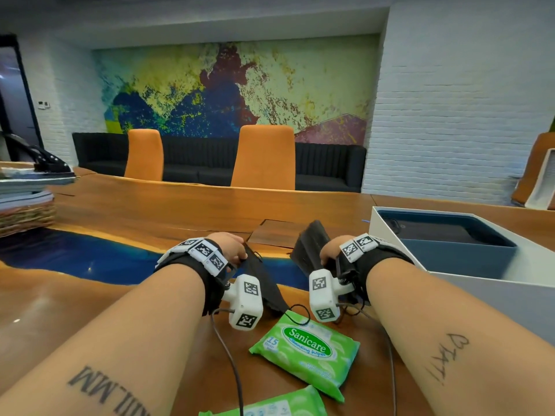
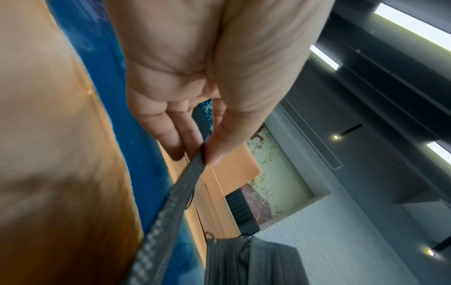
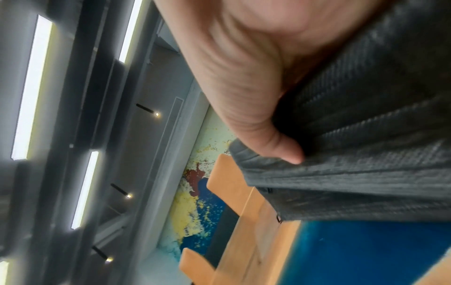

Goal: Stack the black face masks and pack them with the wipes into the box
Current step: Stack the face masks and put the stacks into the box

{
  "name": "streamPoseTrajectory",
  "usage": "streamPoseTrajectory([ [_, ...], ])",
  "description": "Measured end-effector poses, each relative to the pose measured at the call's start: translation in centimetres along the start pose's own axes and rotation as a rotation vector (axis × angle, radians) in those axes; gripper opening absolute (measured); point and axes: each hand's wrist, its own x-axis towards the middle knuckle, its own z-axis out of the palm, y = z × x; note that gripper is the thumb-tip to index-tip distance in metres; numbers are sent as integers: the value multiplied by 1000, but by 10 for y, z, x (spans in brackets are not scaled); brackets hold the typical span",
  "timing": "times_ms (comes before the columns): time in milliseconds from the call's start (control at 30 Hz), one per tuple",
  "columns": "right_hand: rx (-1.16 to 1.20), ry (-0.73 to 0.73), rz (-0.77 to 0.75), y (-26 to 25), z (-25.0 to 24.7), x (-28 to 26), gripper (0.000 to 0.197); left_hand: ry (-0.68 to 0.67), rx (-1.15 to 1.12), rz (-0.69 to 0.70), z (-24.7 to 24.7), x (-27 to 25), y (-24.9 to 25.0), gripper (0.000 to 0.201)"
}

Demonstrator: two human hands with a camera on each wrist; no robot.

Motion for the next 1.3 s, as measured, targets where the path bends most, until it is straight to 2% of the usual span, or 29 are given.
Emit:
streamPoseTrajectory([
  [100,127,8,-36,-14,-14,-10,44,-17,-46,-16,-1,-3,0,31],
  [233,294,71,-112,-26,-31,-28,47,-13,72,14,-4,-19,12,42],
  [333,642,127,-181,-25,-39,-42,45,7,-56,16,-9,-25,20,43],
  [400,922,98,-226,-22,-43,-55,41,-15,-210,57,-10,-32,20,36],
  [467,1202,30,-281,-16,-47,-69,26,-16,-366,74,-10,-43,23,33],
  [533,1336,1,-364,-7,-51,-88,11,-106,-451,119,-8,-62,32,48],
  [633,1409,12,-463,11,-51,-118,18,-229,-561,200,1,-97,52,64],
  [733,1467,51,-472,32,-44,-140,35,-333,-604,293,16,-130,67,62],
  [800,1512,72,-425,48,-36,-151,47,-386,-643,337,31,-152,72,55],
  [833,1535,80,-400,56,-32,-158,47,-413,-650,345,39,-163,74,48],
  [900,1546,94,-363,73,-24,-170,30,-479,-611,335,57,-183,75,35],
  [967,1547,112,-341,91,-14,-183,23,-518,-587,349,76,-198,74,22],
  [1067,1492,194,-358,117,-1,-199,24,-470,-573,436,103,-212,71,9],
  [1133,1513,215,-346,129,9,-205,32,-446,-567,492,118,-219,69,14],
  [1300,1528,307,-296,155,25,-212,56,-479,-636,558,143,-226,60,48],
])
